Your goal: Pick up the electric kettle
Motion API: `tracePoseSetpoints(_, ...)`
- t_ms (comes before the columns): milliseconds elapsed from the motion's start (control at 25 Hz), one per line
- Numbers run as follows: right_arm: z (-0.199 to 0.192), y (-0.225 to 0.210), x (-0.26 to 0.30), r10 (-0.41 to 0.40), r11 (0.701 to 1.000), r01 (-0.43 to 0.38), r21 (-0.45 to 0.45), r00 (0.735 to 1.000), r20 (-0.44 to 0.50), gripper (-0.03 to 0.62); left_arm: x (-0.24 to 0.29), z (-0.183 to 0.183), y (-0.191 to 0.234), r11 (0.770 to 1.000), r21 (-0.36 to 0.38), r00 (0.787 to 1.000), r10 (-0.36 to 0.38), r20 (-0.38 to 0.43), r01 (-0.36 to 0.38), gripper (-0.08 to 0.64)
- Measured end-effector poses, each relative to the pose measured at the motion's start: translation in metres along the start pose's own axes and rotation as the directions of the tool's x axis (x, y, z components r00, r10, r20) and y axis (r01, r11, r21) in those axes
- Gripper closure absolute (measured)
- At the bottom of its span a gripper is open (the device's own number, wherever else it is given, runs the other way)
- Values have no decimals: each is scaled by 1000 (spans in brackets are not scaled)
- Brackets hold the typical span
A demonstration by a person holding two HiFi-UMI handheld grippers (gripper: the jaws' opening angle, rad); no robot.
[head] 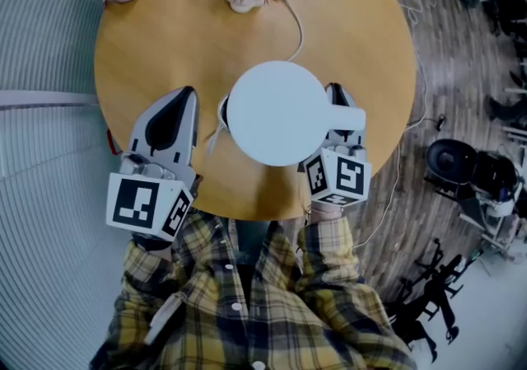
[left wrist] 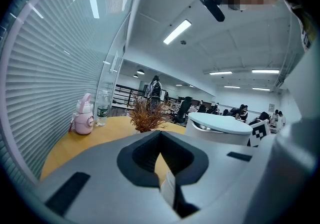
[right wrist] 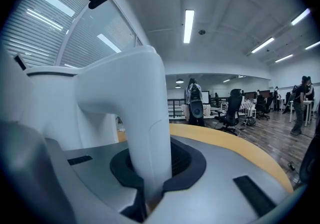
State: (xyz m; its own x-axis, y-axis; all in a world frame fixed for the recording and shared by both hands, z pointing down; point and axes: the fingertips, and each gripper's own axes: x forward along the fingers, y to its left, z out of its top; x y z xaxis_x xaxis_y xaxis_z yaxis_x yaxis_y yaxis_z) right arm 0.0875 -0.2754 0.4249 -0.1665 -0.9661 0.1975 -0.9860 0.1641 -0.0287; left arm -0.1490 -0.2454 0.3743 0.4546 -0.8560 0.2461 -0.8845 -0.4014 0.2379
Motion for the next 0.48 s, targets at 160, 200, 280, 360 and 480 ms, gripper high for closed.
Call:
tracePoseSetpoints(160, 13, -2, -3, 5, 1000, -5, 3, 1000, -9, 546, -1, 9, -5, 1000, 4, 1000, -8, 14, 8, 558)
tracePoseSetpoints(200, 17, -3, -4, 4, 1000, -4, 3, 1000, -8, 546, -2, 11, -7, 1000, 6, 1000, -11, 19, 11, 558)
tracePoseSetpoints(280, 24, -5, -8, 3, 1000, -3, 5, 1000, 0, 546, -4, 15, -12, 1000, 9, 999, -17, 28, 17, 558)
tracePoseSetpoints(360, 30, -6, -12, 4, 1000, -5, 5, 1000, 6, 546, -6, 17, -16, 1000, 11, 999, -23, 34, 23, 558)
tracePoseSetpoints(480, 41, -10, -19, 4, 1000, -4, 6, 1000, 10, 546, -8, 25, -24, 999, 16, 998, -33, 45, 32, 558)
